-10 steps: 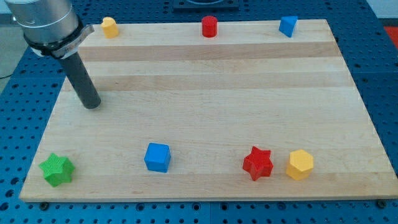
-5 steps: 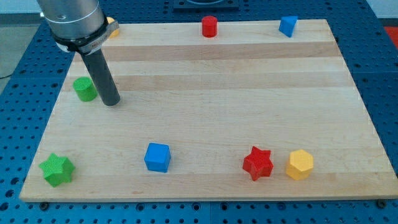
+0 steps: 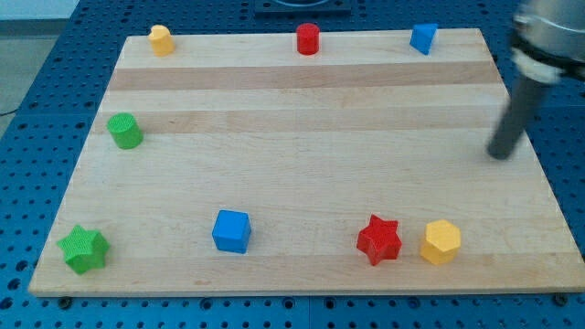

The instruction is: Push the yellow hexagon to the right center of the board

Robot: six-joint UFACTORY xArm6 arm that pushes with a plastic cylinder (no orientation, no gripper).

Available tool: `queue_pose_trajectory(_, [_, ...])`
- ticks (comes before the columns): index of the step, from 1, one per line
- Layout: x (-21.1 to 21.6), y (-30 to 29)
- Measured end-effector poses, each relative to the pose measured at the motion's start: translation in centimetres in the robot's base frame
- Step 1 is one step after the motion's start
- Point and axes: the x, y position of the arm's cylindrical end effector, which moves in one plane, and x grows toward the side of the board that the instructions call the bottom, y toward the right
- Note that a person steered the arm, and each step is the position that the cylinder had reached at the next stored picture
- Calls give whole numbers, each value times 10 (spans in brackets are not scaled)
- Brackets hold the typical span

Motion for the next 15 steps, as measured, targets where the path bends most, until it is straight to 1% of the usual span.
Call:
queue_pose_trajectory(1, [74, 12])
queue_pose_trajectory(2, [144, -9])
queue_pose_trajectory(3, [145, -38])
queue_pose_trajectory(4, [146, -86])
queue_pose_trajectory(5, [146, -112])
queue_pose_trajectory(6, [134, -109])
queue_pose_trajectory(8, [135, -157])
queue_pose_trajectory(9, [121, -158])
queue_pose_trajectory(10, [102, -122])
queue_pose_trajectory(11, [97, -62])
queue_pose_trajectory(12, [94, -45])
queue_pose_trajectory(13, [126, -65])
queue_pose_trajectory(14, [143, -88])
queue_pose_trajectory(15, [116, -100])
